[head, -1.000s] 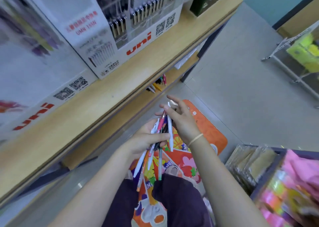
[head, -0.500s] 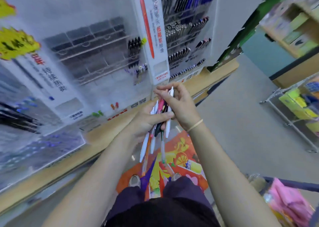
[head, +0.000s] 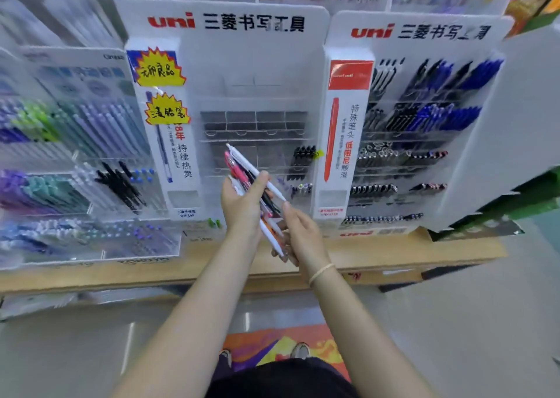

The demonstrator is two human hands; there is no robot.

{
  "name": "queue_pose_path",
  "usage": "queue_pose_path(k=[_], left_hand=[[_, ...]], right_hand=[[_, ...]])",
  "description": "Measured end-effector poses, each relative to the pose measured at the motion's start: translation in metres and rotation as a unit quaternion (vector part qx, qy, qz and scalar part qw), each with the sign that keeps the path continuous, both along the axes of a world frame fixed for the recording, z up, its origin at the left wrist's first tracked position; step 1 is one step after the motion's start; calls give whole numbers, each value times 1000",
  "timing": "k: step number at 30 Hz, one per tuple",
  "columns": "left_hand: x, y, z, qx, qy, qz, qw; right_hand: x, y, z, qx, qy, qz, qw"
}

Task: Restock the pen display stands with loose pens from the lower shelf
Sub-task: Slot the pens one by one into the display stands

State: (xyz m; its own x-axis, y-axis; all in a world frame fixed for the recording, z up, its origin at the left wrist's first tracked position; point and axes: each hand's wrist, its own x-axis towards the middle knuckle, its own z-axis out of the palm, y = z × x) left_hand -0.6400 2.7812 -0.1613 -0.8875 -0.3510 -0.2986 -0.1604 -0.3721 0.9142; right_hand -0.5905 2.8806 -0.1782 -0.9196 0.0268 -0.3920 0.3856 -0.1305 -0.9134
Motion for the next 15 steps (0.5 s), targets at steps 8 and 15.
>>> queue_pose_path(k=[8,15], left_hand=[[3,24,-19,48,-41,99,993],[6,30,-21,146,-39,104,983]], right_hand=[[-9,23,-24,76,20,1,997],[-15,36,-28,76,86,46,992]])
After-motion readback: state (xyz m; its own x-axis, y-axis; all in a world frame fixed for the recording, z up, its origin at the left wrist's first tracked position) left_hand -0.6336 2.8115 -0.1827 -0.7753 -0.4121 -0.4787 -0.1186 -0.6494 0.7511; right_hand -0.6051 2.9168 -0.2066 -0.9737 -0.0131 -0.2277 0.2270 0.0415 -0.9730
